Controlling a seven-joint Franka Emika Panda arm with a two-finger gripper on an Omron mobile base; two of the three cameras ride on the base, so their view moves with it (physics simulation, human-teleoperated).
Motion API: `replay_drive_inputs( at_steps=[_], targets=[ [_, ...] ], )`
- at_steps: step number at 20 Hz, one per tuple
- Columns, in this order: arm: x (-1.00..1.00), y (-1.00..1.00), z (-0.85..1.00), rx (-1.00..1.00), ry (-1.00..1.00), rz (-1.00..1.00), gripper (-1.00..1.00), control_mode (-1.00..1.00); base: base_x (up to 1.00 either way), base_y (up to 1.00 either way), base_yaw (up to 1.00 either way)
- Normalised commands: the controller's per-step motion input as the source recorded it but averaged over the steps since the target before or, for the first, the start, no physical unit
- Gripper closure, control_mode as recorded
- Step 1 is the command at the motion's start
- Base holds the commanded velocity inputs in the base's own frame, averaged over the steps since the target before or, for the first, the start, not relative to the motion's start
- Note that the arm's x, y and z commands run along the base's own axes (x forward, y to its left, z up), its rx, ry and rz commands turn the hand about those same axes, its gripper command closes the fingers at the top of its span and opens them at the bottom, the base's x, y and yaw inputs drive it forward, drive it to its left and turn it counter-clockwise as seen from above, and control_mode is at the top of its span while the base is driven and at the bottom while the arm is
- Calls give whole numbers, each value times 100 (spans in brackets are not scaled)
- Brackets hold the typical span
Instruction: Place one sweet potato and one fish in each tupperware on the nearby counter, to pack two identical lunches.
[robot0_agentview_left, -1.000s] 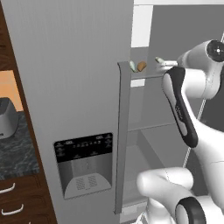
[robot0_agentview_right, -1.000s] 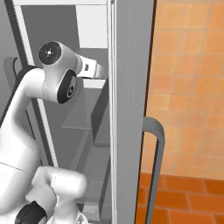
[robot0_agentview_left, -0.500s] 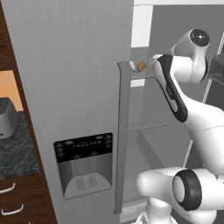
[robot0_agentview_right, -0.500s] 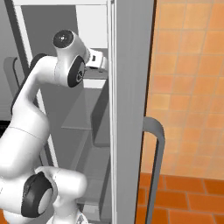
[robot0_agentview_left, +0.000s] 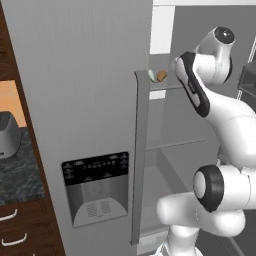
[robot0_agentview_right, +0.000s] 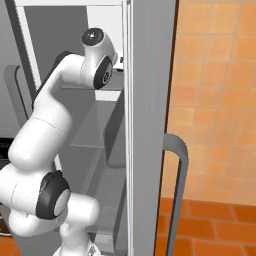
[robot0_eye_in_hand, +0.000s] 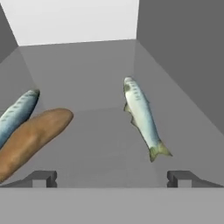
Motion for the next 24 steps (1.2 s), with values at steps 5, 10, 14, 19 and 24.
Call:
replay_drive_inputs(
  at_steps=[5, 10, 14, 19, 24],
  targets=[
    [52, -13, -15, 0, 3, 0, -100, -100, 0, 0, 0],
    [44, -24, -9, 0, 0, 0, -100, -100, 0, 0, 0],
    [52, -16, -15, 0, 0, 0, -100, -100, 0, 0, 0],
    [51, -12, -15, 0, 0, 0, -100, -100, 0, 0, 0],
    [49, -15, -16, 0, 0, 0, -100, -100, 0, 0, 0]
  ],
)
